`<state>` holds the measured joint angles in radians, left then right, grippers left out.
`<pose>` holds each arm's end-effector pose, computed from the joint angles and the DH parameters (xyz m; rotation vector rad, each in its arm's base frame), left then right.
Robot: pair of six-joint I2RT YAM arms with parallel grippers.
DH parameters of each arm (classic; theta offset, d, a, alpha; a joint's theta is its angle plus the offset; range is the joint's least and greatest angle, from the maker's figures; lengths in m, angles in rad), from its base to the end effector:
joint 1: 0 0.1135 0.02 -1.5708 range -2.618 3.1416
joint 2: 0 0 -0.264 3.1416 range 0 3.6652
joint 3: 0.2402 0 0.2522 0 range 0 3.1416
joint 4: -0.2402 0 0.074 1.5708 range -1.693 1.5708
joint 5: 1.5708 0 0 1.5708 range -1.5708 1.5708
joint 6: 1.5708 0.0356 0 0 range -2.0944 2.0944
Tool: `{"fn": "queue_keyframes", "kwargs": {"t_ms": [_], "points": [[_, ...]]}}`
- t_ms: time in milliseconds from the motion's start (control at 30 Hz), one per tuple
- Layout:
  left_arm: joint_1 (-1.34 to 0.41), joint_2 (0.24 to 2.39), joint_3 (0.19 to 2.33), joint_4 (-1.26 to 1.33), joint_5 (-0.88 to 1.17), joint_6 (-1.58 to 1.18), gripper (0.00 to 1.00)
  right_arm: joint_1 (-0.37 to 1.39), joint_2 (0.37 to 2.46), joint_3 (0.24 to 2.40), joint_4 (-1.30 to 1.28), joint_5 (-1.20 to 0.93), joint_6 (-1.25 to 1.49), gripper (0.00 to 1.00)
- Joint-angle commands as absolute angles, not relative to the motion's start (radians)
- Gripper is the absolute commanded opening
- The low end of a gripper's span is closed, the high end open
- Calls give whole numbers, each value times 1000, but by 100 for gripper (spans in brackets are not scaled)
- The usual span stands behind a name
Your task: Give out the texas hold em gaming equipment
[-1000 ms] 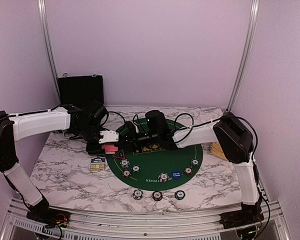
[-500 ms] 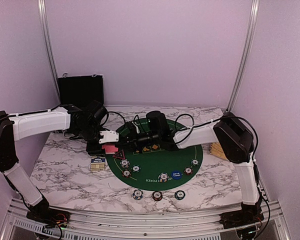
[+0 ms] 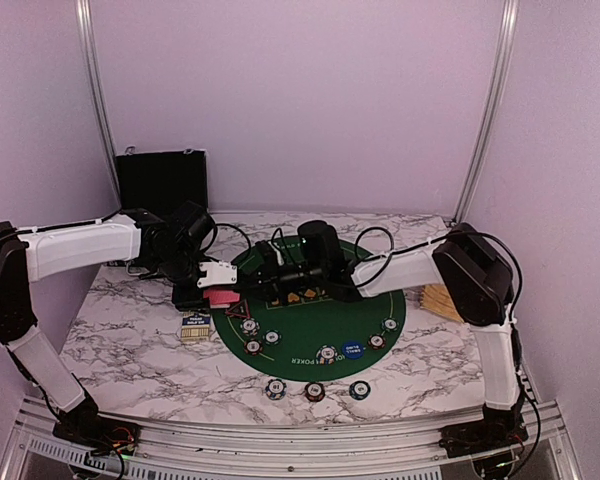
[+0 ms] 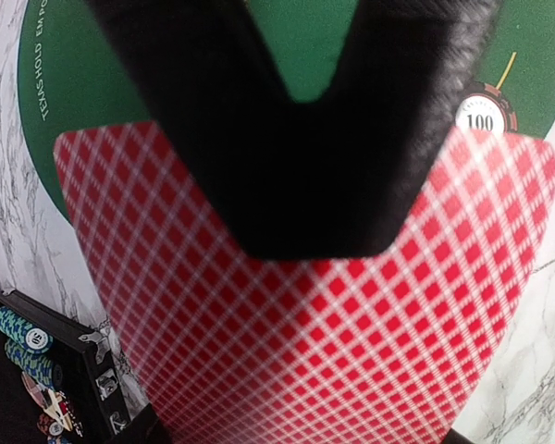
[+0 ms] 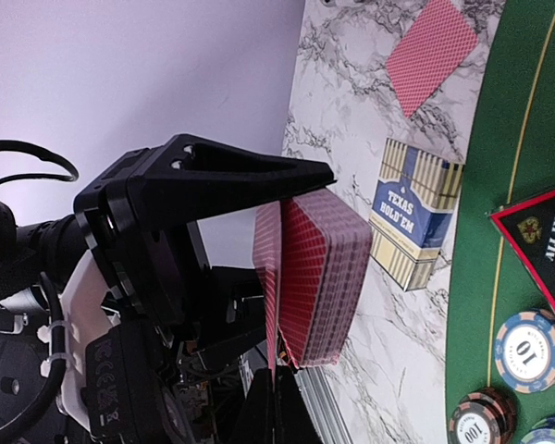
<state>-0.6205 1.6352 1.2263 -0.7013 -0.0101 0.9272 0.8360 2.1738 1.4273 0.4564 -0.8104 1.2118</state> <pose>0.2722 -0.1941 0.2364 1.8748 1.9232 0.1096 0.3058 0.3769 0.1805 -0.2915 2.3891 1.9704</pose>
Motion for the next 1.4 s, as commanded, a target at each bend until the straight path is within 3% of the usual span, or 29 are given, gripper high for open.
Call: {"fn": "queue_keyframes", "kwargs": {"t_ms": [0, 567, 767, 1367], "points": [[-611, 1633, 1216, -702, -27, 922, 19, 823, 2118, 1408, 469, -831, 1208, 0], [-595, 1607, 1195, -701, -40, 924, 17, 662, 2049, 1277, 406, -848, 1116, 0], [-595, 1594, 1193, -704, -37, 918, 17, 647, 2140, 1421, 255, -794, 1018, 0], [-595, 1584, 1186, -707, -27, 907, 16, 684, 2446, 1797, 156, -694, 1018, 0]]}}
